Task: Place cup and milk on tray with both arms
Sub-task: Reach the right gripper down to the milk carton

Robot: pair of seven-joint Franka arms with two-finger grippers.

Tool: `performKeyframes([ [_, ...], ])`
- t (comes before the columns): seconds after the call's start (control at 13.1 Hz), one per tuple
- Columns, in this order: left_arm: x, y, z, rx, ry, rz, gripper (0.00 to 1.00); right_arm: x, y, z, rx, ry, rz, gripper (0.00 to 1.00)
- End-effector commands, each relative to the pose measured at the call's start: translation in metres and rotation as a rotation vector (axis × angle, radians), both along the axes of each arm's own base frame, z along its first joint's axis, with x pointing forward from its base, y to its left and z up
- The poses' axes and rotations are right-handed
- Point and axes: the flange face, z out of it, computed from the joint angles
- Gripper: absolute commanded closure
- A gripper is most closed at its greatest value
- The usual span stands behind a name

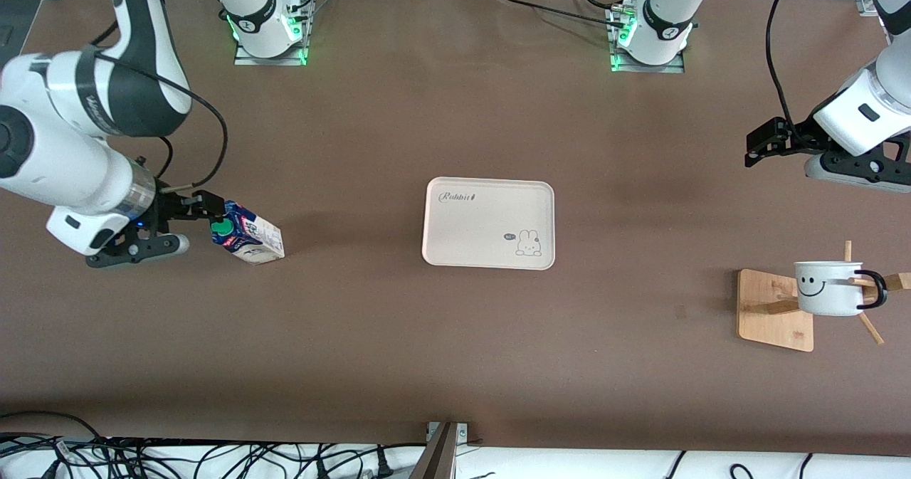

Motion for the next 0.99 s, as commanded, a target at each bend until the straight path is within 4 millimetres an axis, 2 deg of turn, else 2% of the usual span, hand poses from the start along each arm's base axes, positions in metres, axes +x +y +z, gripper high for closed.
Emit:
performKeyframes([
  [0.0, 0.003, -0.002, 0.006, 0.021, 0.005, 0.006, 0.0, 0.004, -0.002, -0.027, 0.001, 0.017, 0.073, 0.0],
  [0.38, 0.004, -0.002, 0.007, 0.021, 0.003, 0.004, 0.0, -0.01, -0.015, -0.067, 0.0, 0.063, 0.051, 0.0],
  [0.91, 0.004, -0.002, 0.007, 0.021, 0.003, 0.004, 0.0, -0.021, -0.017, -0.085, 0.001, 0.093, 0.033, 0.0],
])
